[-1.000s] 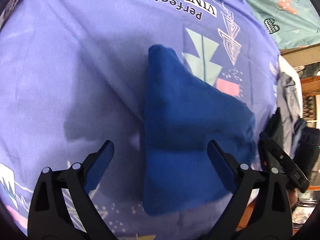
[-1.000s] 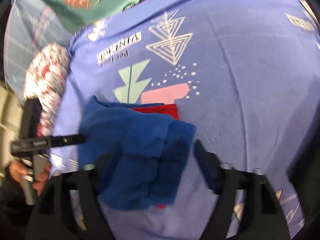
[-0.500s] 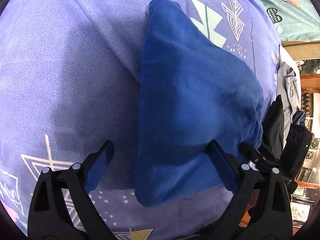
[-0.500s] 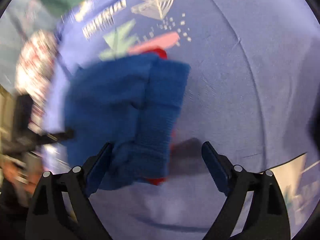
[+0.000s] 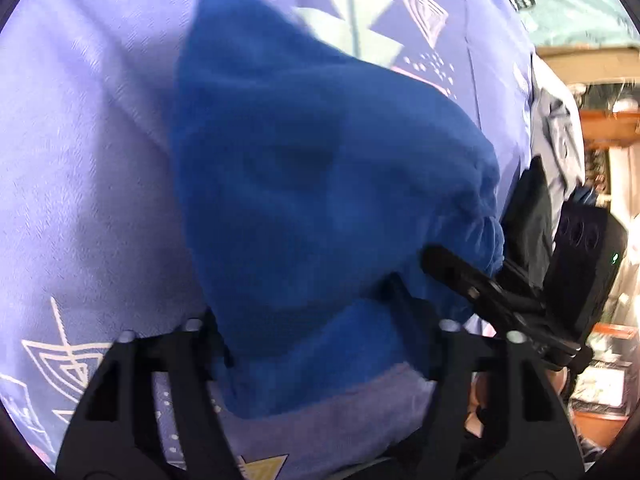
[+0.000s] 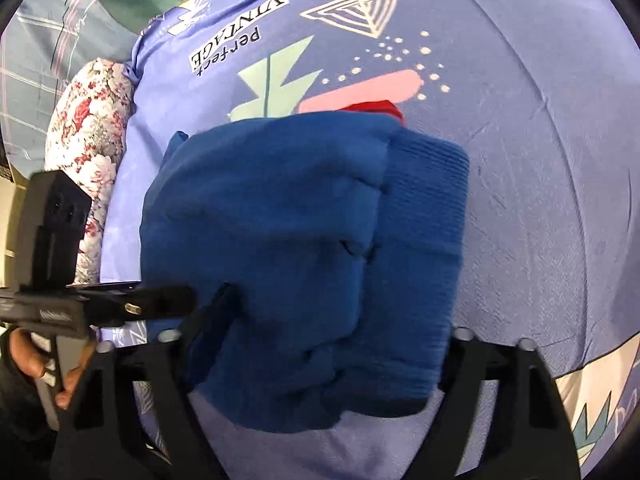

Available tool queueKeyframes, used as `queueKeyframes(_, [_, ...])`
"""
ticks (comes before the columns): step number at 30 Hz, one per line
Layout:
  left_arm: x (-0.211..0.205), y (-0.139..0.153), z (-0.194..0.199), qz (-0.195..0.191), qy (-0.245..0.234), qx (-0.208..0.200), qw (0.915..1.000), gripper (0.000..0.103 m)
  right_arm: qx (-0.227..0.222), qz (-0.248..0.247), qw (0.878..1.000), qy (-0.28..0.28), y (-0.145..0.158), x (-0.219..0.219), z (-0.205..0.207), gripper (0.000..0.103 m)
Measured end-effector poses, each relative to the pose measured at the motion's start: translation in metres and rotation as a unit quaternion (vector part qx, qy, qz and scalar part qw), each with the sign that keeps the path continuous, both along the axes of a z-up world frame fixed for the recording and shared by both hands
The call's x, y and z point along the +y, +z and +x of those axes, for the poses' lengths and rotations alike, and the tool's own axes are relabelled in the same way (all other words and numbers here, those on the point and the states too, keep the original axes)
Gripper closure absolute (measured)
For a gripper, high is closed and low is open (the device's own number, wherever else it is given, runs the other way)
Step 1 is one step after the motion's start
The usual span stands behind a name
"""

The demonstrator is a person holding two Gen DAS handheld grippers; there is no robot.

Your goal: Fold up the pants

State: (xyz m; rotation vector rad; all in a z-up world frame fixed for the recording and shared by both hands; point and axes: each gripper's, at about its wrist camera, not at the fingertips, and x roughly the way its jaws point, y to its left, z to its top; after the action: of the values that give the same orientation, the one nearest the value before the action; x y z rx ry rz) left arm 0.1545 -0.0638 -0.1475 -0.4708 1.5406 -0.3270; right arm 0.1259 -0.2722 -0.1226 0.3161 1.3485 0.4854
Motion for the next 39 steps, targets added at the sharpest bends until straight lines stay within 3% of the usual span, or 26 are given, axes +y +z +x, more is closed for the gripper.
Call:
queueKeyframes(1, [-0.003,0.005,0.0,0.006,-0.011,-0.008,0.9999,0.062,0.005,0.013,1.0,-0.004,0.003,-0.003,0.001,0.052])
queueKeyframes(2, [-0.006,0.009,0.001,0.015,-0.02,-0.015,0.9996,0.065,0.006,0.029,1.0,-0.005,0.006,-0.006,0.003,0.058])
queueKeyframes(5, [-0.005,0.033,0.005,0.008,-0.027,-0.038,0.9989,0.078,-0.011,0.057,0.998,0.01,0.029,-0.006,0.011,0.061])
queueKeyframes(8, [0.001,0.069,0.018,0.011,-0.018,-0.083,0.9963,0.079,-0.064,0.069,0.995,0.03,0.069,0.003,0.03,0.061])
queueKeyframes(12, [0.021,0.132,0.057,0.029,0.007,-0.175,0.9841,0.079,-0.148,0.08,0.985,0.05,0.123,0.024,0.083,0.061])
queueKeyframes(15, [0.042,0.166,0.099,0.05,0.025,-0.226,0.9725,0.078,-0.194,0.082,0.976,0.061,0.147,0.044,0.134,0.06])
queueKeyframes(18, [0.062,0.18,0.15,0.073,0.047,-0.257,0.9625,0.078,-0.228,0.076,0.968,0.066,0.153,0.073,0.199,0.06])
queueKeyframes(21, [0.084,0.162,0.201,0.092,0.073,-0.256,0.9595,0.074,-0.223,0.062,0.97,0.067,0.132,0.095,0.252,0.059])
queueKeyframes(26, [0.104,0.081,0.267,0.103,0.123,-0.184,0.9697,0.068,-0.174,-0.001,0.983,0.064,0.062,0.124,0.308,0.056])
queueKeyframes(27, [0.105,0.07,0.27,0.113,0.125,-0.175,0.97,0.059,-0.168,-0.028,0.983,0.061,0.05,0.128,0.313,0.052])
queueKeyframes(28, [0.106,0.059,0.272,0.124,0.13,-0.173,0.9683,0.035,-0.167,-0.07,0.982,0.056,0.037,0.13,0.318,0.043])
queueKeyframes(30, [0.117,0.044,0.271,0.131,0.151,-0.178,0.9635,0.014,-0.161,-0.092,0.982,0.043,0.02,0.123,0.322,0.024])
queueKeyframes(31, [0.117,0.042,0.27,0.122,0.151,-0.188,0.9627,0.013,-0.149,-0.081,0.985,0.034,0.011,0.116,0.324,0.016])
queueKeyframes(34, [0.105,0.041,0.272,0.149,0.121,-0.2,0.9609,0.012,-0.159,-0.087,0.982,0.047,0.009,0.115,0.323,0.016])
queueKeyframes(39, [0.107,0.05,0.274,0.16,0.142,-0.183,0.9594,0.013,-0.171,-0.089,0.981,0.03,0.028,0.109,0.316,0.016])
